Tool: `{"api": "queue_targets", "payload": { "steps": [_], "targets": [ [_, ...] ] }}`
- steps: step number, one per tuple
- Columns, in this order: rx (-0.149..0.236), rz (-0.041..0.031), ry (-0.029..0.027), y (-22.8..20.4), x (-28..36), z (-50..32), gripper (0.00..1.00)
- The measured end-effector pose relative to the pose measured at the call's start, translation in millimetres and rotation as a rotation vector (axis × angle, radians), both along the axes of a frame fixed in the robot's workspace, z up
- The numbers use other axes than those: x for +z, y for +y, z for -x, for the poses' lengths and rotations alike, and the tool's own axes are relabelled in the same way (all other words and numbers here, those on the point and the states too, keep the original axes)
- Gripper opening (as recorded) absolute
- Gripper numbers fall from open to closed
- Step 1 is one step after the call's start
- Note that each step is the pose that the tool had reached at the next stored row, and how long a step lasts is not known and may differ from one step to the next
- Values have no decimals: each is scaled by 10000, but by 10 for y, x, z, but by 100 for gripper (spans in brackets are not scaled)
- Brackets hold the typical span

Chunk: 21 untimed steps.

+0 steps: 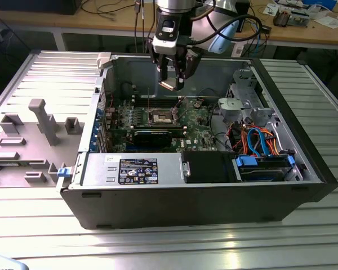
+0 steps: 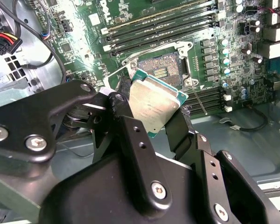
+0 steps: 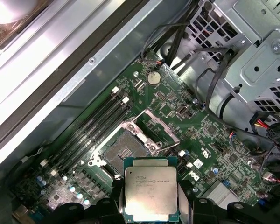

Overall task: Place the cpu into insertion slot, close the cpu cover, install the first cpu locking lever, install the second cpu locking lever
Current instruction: 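Place the cpu into insertion slot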

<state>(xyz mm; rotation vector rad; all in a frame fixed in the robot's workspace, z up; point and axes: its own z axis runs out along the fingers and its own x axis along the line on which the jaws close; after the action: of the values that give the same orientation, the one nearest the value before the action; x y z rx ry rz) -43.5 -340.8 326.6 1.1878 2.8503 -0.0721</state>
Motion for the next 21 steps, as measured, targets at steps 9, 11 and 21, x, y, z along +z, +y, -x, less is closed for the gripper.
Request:
{"api": "queue_targets", "payload": {
  "steps": [9,11,21],
  "targets": [
    [-206,2,0,0,-1,0,55],
    [-235,2,0,0,-1,0,55],
    [-401,5,0,0,-2,0,55]
  ]
}}
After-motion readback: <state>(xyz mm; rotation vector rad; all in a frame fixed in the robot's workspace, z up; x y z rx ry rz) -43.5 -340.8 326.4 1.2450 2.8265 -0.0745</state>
